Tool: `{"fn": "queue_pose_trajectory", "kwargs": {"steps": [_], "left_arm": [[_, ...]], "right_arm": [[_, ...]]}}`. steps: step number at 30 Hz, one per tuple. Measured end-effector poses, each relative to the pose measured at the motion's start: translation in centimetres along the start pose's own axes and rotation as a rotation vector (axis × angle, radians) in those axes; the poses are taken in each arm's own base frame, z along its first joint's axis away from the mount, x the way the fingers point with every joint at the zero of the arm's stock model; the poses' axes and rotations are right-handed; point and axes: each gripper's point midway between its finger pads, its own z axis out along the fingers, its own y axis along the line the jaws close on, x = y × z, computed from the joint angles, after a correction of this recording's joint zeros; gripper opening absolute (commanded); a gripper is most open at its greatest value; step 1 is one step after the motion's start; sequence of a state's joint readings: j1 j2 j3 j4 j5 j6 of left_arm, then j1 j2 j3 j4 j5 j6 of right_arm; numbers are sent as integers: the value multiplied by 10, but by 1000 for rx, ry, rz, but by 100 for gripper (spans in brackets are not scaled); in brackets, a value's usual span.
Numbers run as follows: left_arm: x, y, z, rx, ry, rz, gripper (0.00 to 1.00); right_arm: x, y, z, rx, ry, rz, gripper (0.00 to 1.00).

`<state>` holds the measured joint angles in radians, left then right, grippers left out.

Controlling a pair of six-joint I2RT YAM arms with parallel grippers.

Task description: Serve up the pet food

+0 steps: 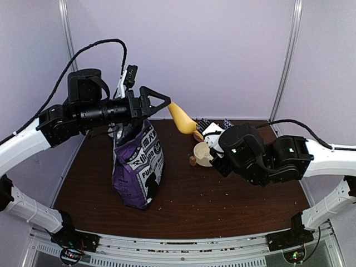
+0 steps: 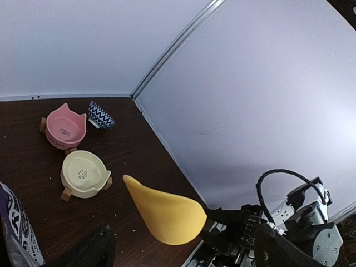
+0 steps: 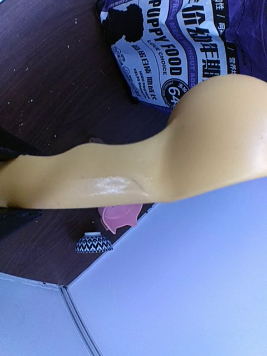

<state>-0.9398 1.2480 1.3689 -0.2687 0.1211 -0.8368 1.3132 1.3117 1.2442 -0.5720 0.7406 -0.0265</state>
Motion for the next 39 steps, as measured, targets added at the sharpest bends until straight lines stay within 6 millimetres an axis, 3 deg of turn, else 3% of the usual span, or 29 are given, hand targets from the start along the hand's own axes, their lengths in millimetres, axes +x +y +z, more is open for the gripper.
{"fn": "queue_pose_trajectory", "kwargs": {"steps": [5,12,18,27,32,35,39], "left_arm": [[-8,3,12,-33,-15,-39,88],[-2,9,23,-54,7,-91,62],[6,12,32,-40,45,-140,63],[19,12,43,14,124,-206,82],[21,15,40,22,138,-235,82],[18,13,36,33,139,-248,75],[15,9,31,54,141,-257,74]], "right_arm": [[-3,-11,-2,81,-12,-89,0],[-7,-26,-2,206,-22,-222,0],[-4,-31,-1,283,-22,-329,0],[-1,-39,-6,369,-39,-433,0],[-9,-43,-13,399,-74,-458,0],[-15,-44,-15,409,-93,-461,0],[-20,-46,-17,415,-107,-467,0]]}}
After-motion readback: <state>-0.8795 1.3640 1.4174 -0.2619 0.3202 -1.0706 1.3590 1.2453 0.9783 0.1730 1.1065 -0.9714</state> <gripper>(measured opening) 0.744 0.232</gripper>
